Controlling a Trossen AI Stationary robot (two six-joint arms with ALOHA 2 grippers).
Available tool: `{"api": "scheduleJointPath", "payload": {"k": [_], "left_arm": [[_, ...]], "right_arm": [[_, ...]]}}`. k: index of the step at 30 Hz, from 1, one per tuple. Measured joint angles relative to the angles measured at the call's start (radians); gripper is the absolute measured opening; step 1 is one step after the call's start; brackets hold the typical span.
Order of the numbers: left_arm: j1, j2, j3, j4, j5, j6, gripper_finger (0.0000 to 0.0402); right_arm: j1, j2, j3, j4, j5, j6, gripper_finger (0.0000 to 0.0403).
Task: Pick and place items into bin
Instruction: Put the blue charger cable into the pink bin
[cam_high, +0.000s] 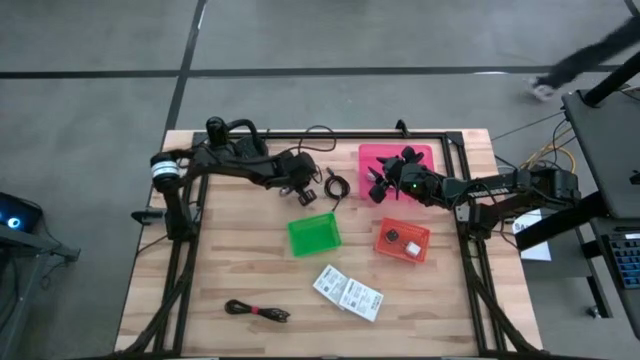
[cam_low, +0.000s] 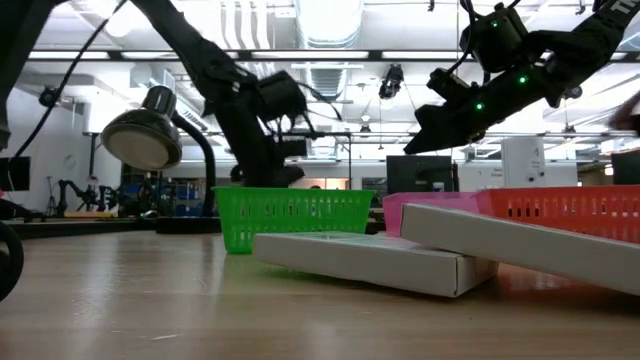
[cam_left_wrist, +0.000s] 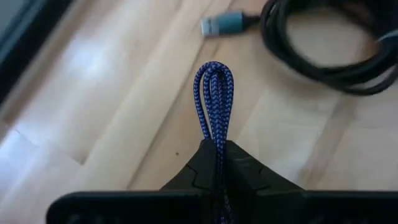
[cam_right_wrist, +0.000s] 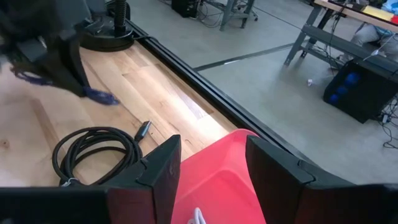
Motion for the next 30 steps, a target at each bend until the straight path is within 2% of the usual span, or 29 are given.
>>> {"api": "scheduleJointPath", "payload": {"k": [13,20,23,28,30], "left_arm": [[-0.080,-0.204,-0.033,0.014,0.005,0.032,0.0001],[-0.148,-0.291,-0.077,0.183,0.032,0.072,0.0001],[-0.158,-0.332,-0.130,0.311,0.081,0.076,0.0001],[-0.157,-0.400,-0.256,0.568,0.174,0.082,0.0001],[-0.157,-0.419,-0.311,0.683,0.222,0.096,0.0001]], "right_arm": [[0.000,0.000,0.000,0.001,-0.008,0.000,0.0167],[0.000,0.000,0.000,0.004,-0.038,-0.001,0.0167],[0.000,0.000,-0.002,0.040,-0.163,-0.007,0.0167],[0.005,0.000,-0.011,0.159,-0.508,-0.103,0.0167],[0.010,0.000,-0.015,0.209,-0.607,-0.158,0.0167]]}}
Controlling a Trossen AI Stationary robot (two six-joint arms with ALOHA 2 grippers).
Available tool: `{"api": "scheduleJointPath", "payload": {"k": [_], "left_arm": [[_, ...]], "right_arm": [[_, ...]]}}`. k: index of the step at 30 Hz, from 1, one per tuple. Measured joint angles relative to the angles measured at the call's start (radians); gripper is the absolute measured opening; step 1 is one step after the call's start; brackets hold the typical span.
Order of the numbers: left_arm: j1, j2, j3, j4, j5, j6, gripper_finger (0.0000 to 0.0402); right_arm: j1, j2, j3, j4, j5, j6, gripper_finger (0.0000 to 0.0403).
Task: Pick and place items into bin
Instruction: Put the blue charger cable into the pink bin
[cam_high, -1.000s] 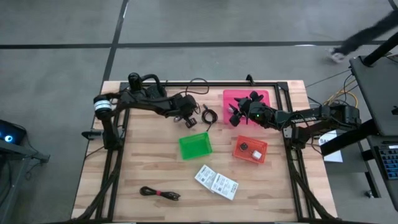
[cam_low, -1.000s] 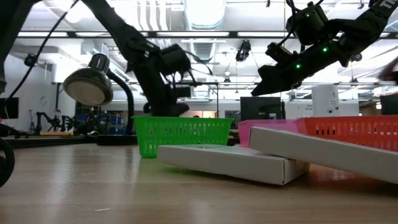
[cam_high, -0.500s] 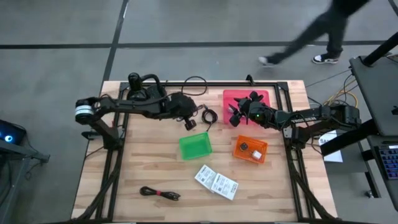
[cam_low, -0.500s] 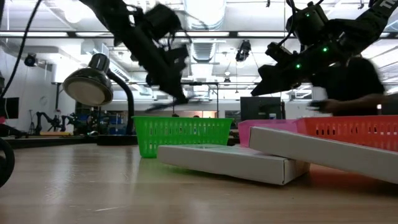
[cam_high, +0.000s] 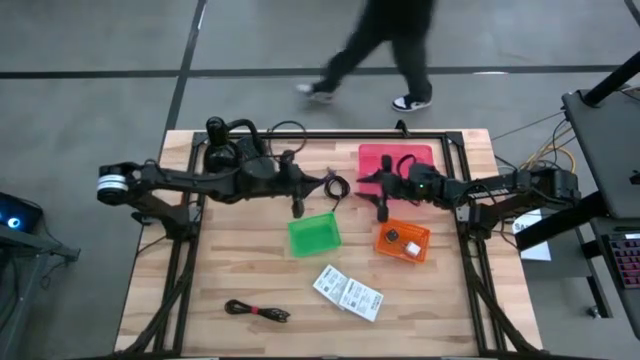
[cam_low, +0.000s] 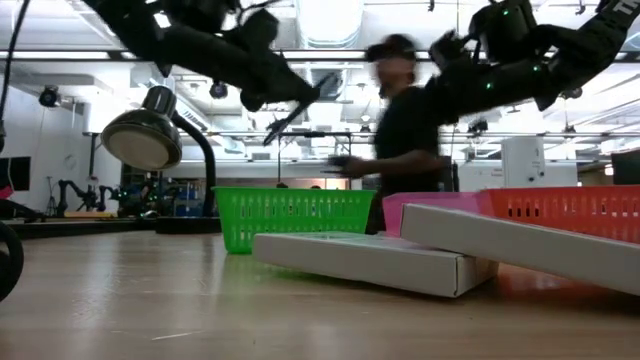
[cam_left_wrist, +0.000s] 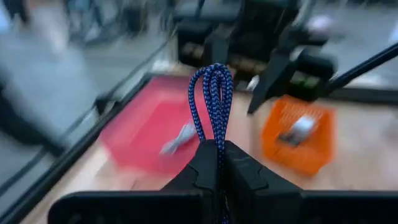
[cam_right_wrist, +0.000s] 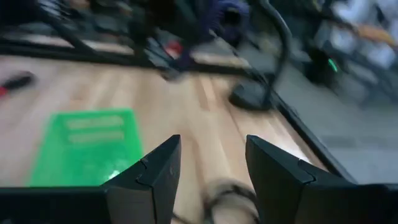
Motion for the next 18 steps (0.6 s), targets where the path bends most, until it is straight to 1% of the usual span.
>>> {"api": "scheduleJointPath", "payload": {"k": [2,4,8,11,16,18], "left_arm": [[-0.001,-0.018,-0.059,0.112,0.046,0.020,0.0001],[-0.001,-0.020,-0.110,0.240,0.084,0.032,0.0001],[0.000,-0.009,-0.185,0.411,0.130,0.048,0.0001],[0.000,0.007,-0.196,0.441,0.148,0.059,0.0000],[0.000,0.041,-0.192,0.489,0.156,0.066,0.0000],[0.000,0.056,-0.189,0.516,0.176,0.080,0.0000]], "right_arm": [[0.007,0.000,-0.005,0.041,-0.041,-0.031,0.0167],[0.016,-0.001,-0.013,0.060,-0.047,-0.057,0.0167],[0.034,-0.001,-0.018,0.084,-0.051,-0.077,0.0167],[0.037,0.012,-0.021,0.131,-0.080,-0.085,0.0167],[0.037,0.080,-0.027,0.273,-0.227,-0.085,0.0167],[0.037,0.113,-0.027,0.294,-0.235,-0.074,0.0167]]}}
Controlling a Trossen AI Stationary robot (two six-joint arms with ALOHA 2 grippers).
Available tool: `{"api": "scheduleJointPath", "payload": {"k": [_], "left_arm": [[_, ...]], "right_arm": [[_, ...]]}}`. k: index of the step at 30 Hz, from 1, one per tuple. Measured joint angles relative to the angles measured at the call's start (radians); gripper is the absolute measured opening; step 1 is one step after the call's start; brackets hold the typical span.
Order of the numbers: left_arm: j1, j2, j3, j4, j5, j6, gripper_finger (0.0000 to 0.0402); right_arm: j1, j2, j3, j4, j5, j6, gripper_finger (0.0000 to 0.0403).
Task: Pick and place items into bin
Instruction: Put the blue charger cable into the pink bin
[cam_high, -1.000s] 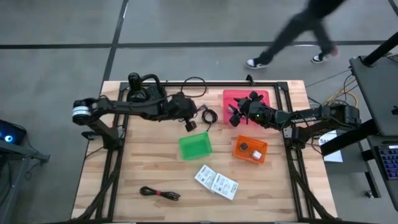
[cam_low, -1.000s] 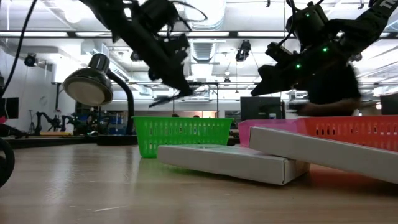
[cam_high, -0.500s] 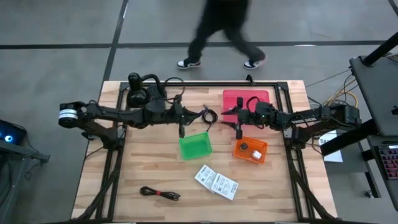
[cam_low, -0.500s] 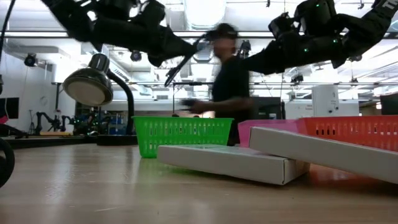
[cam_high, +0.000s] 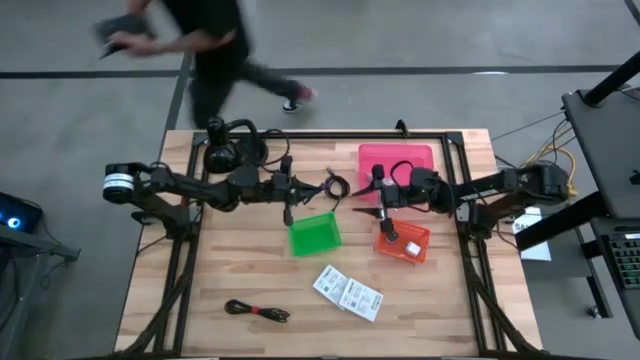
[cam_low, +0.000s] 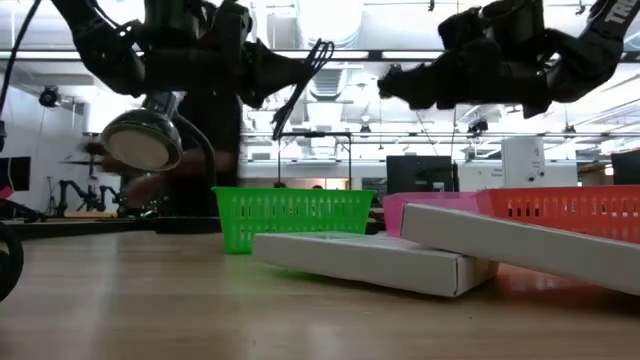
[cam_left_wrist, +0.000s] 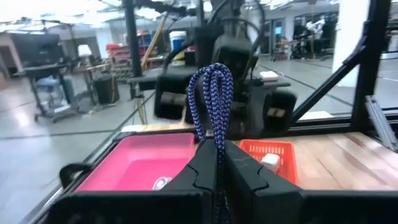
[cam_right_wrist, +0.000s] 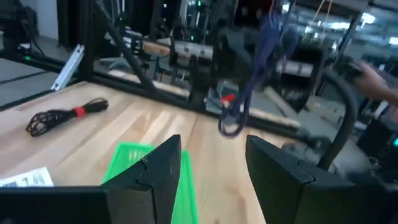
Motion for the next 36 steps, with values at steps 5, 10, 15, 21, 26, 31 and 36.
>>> {"api": "scheduleJointPath", "payload": {"k": [5,10,15,21,26,31,36], "left_arm": [[-0.001,0.025,0.018,0.015,0.021,0.004,0.0000],[-0.001,0.044,0.035,0.010,0.022,0.005,0.0000],[-0.002,0.067,0.051,0.009,0.035,0.011,0.0000],[-0.003,0.091,0.065,0.026,0.087,0.011,0.0000],[-0.007,0.109,0.066,0.076,0.104,0.038,0.0000],[-0.014,0.134,0.067,0.107,0.105,0.062,0.0000],[-0.014,0.179,0.079,0.208,0.104,0.076,0.0000]], "right_arm": [[-0.007,0.085,0.023,0.013,0.005,-0.007,0.0167],[-0.009,0.146,0.086,0.022,0.006,-0.004,0.0191],[-0.009,0.222,0.165,0.021,0.007,0.018,0.0228],[-0.015,0.295,0.257,0.021,0.010,0.078,0.0249],[-0.016,0.333,0.291,0.020,0.011,0.100,0.0250],[-0.016,0.337,0.296,0.021,0.011,0.101,0.0250],[-0.016,0.337,0.301,0.021,0.011,0.102,0.0251]]}}
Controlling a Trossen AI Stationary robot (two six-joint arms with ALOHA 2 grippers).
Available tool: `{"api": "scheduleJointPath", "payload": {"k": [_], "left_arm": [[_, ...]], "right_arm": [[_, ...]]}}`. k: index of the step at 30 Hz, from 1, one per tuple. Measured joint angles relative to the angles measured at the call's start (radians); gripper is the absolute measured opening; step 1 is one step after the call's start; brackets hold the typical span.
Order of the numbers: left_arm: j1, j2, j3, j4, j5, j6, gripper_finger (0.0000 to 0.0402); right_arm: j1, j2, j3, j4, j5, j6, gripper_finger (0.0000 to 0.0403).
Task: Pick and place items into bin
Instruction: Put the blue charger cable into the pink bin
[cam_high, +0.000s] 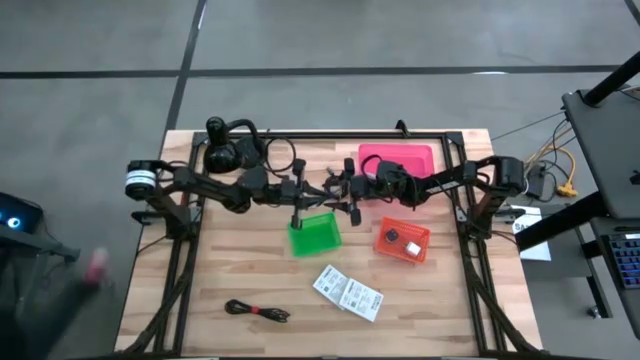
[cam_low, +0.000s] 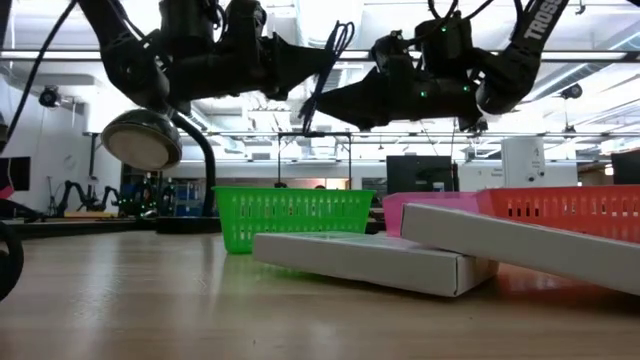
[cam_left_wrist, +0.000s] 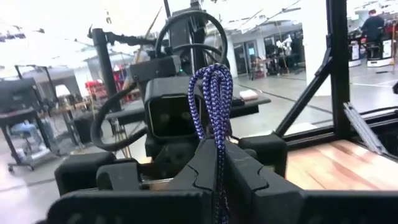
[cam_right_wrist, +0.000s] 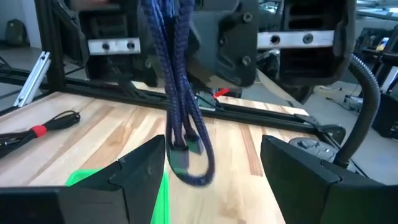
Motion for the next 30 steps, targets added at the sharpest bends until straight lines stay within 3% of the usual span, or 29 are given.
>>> {"api": "scheduleJointPath", "payload": {"k": [7,17,22,30], "left_arm": [[-0.001,0.060,0.041,0.012,0.000,0.013,0.0000],[-0.001,0.062,0.050,0.011,0.000,0.011,0.0000],[-0.001,0.062,0.048,0.011,-0.001,0.011,0.0000],[0.000,0.062,0.045,0.010,-0.004,0.003,0.0000]], "right_arm": [[0.000,0.001,-0.002,-0.001,0.000,0.010,0.0241],[0.000,0.002,-0.005,-0.002,0.000,0.018,0.0191],[0.000,0.002,-0.006,-0.004,-0.001,0.015,0.0145],[0.001,0.002,-0.006,-0.021,-0.006,-0.027,0.0033]]}}
